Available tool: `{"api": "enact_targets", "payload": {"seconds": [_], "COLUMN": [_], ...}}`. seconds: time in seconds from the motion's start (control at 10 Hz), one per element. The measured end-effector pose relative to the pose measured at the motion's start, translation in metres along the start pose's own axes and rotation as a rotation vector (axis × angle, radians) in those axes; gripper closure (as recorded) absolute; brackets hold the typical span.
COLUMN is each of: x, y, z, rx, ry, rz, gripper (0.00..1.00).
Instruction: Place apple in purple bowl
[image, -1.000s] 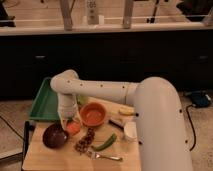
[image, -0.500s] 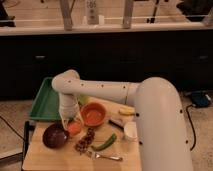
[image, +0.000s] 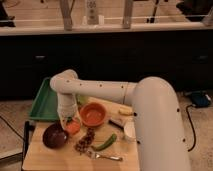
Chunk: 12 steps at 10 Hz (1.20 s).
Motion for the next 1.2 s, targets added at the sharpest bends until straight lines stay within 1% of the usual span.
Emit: {"api": "enact_targets", "payload": {"seconds": [0.3,0.7,1.2], "x": [0.007,0.012,0.013], "y": [-0.019,-0.038,-0.055], "z": [-0.002,-0.003,0.000], "rx": [-0.001,0.023,0.032], "ry": [0.013,0.039,0.062], "rz": [-0.049,-0.113,-0.134], "gripper": [1.00,1.00,1.00]}}
